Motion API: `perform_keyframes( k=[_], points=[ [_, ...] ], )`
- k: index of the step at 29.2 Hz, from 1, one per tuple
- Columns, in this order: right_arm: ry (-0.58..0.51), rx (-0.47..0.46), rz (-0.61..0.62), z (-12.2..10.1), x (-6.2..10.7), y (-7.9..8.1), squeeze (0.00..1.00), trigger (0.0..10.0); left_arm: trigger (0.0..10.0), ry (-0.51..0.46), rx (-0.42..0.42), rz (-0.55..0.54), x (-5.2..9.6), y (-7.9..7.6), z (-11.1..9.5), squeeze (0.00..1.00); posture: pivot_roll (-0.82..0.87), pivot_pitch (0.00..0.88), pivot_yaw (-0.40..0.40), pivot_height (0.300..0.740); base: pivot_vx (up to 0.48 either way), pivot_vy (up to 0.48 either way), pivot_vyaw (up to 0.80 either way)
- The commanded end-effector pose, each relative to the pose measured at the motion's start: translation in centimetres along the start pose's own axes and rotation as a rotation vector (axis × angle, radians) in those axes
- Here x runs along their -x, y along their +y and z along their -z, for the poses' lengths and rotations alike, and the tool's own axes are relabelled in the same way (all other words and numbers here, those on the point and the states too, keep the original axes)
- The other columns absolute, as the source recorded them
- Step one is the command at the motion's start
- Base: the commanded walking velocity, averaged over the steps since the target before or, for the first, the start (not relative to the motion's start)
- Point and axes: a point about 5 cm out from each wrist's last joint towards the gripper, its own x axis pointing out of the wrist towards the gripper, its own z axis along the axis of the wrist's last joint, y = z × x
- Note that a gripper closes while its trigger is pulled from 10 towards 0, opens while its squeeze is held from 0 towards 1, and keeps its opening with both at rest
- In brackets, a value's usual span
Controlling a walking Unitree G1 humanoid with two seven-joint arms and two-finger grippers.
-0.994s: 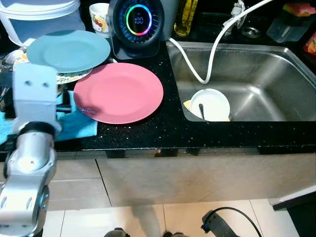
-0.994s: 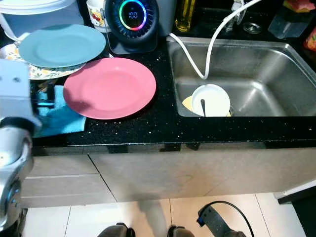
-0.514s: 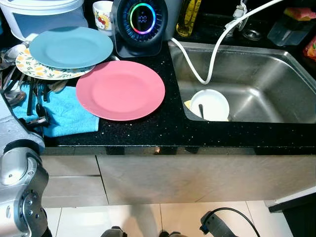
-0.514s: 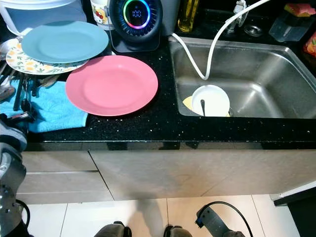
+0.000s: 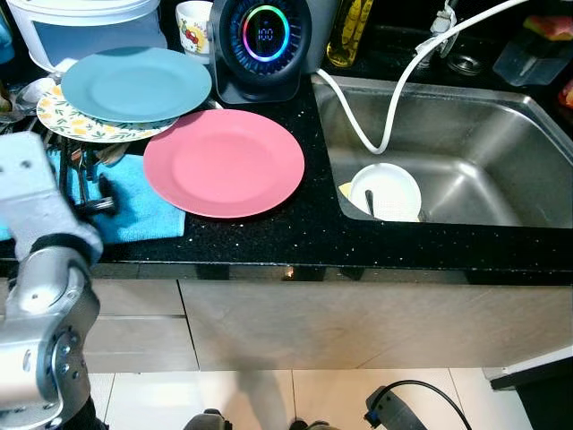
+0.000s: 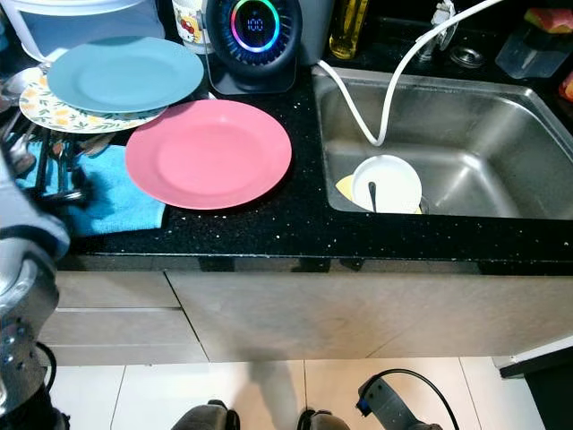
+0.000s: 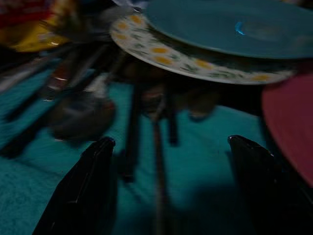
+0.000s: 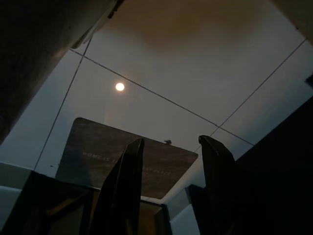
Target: Kitchen organization
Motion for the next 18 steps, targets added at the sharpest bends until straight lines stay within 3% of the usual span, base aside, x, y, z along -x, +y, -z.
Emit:
perform_keyframes(
  k=[1, 18],
  points=[
    [0.028, -0.018, -0.009, 1.0, -0.1, 0.5, 0.00, 10.0, 10.0, 0.026, -0.013, 0.032, 0.2, -0.3, 0.3, 0.00, 0.20, 0.153, -0.052, 0.740, 0.000, 0.000, 0.00],
    [0.034, -0.007, 0.006, 1.2, 0.1, -0.2, 0.00, 10.0, 10.0, 0.151, 0.037, 0.027, 1.3, -0.6, 2.2, 0.00, 0.20, 0.158, -0.060, 0.740, 0.000, 0.000, 0.00]
  ],
)
